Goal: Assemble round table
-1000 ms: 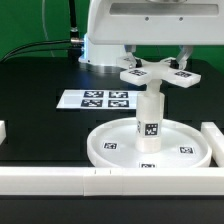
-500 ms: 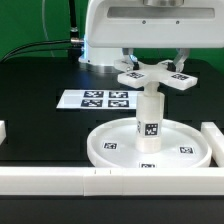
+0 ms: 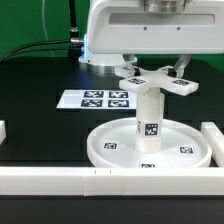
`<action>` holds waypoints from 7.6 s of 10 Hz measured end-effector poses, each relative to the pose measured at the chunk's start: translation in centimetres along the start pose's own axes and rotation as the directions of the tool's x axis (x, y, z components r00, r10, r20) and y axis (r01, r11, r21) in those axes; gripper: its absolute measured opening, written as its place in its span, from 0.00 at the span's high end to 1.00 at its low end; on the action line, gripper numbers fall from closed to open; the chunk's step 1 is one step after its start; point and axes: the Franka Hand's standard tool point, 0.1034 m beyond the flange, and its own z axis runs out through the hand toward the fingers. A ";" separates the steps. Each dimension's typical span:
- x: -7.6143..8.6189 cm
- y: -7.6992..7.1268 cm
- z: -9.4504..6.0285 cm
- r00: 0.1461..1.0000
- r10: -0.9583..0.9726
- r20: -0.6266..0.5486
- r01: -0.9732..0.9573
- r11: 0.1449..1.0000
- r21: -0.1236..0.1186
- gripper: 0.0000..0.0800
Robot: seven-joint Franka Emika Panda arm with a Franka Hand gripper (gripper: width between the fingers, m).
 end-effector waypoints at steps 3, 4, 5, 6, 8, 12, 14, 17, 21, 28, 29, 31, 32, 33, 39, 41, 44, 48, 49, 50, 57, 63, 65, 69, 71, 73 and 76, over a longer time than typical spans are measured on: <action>0.0 0.0 0.1 1.000 0.007 -0.005 -0.007 1.000 0.004 0.44; -0.1 0.0 0.5 0.999 0.036 -0.022 -0.035 0.999 0.022 0.44; -0.4 0.0 0.8 0.998 0.053 -0.018 -0.052 0.998 0.032 0.44; -0.4 0.1 0.9 0.998 0.065 -0.017 -0.064 0.997 0.039 0.44; -0.4 0.1 0.9 0.997 0.078 -0.018 -0.077 0.996 0.047 0.44; -0.3 0.2 0.9 0.997 0.080 -0.020 -0.079 0.996 0.047 0.44; -0.3 0.1 0.9 0.997 0.080 -0.020 -0.079 0.996 0.047 0.44; -0.3 0.1 0.9 0.997 0.080 -0.020 -0.079 0.996 0.047 0.44; -0.3 0.0 0.9 0.953 0.303 -0.023 -0.301 0.952 0.064 0.44; 0.0 0.1 0.9 0.564 0.826 -0.005 -0.819 0.560 0.126 0.44; 0.0 0.1 0.9 0.534 0.845 0.001 -0.839 0.530 0.127 0.44; -0.1 0.3 1.0 0.299 0.953 0.054 -0.944 0.287 0.165 0.44; -0.3 0.2 1.1 0.185 0.980 0.074 -0.968 0.168 0.189 0.44; -0.2 0.2 1.0 0.072 0.993 0.093 -0.979 0.052 0.199 0.44; -0.3 0.3 1.1 -0.359 0.908 0.215 -0.904 -0.396 0.162 0.44; -0.4 0.5 -0.1 -0.276 0.937 0.215 -0.935 -0.314 0.166 0.23; 0.0 0.3 -2.8 -0.237 0.942 0.237 -0.935 -0.288 0.208 0.19; 0.1 0.3 -2.1 0.047 0.988 0.147 -0.972 0.011 0.236 0.19; 0.5 0.5 -2.3 0.172 0.979 0.113 -0.956 0.139 0.259 0.19; 0.7 0.6 -2.4 0.310 0.948 0.071 -0.919 0.280 0.276 0.19; 1.1 0.7 -2.6 0.884 0.444 -0.148 -0.408 0.886 0.220 0.19; 1.1 0.9 -2.6 0.965 -0.102 -0.240 0.129 0.987 0.097 0.19; 1.2 1.4 -2.6 0.888 -0.381 -0.259 0.399 0.917 0.022 0.19; 1.2 2.1 -2.7 0.757 -0.606 -0.246 0.612 0.789 -0.058 0.19; 1.1 2.3 -2.6 0.696 -0.681 -0.226 0.682 0.726 -0.089 0.19; 1.0 1.7 -2.4 0.557 -0.809 -0.188 0.802 0.583 -0.131 0.19; 0.2 0.5 -1.2 0.531 -0.828 -0.182 0.822 0.555 -0.127 0.19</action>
Offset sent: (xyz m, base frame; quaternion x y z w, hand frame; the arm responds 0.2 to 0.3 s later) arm -0.0139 0.0032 -0.0081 0.0593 0.0408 0.0803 0.9942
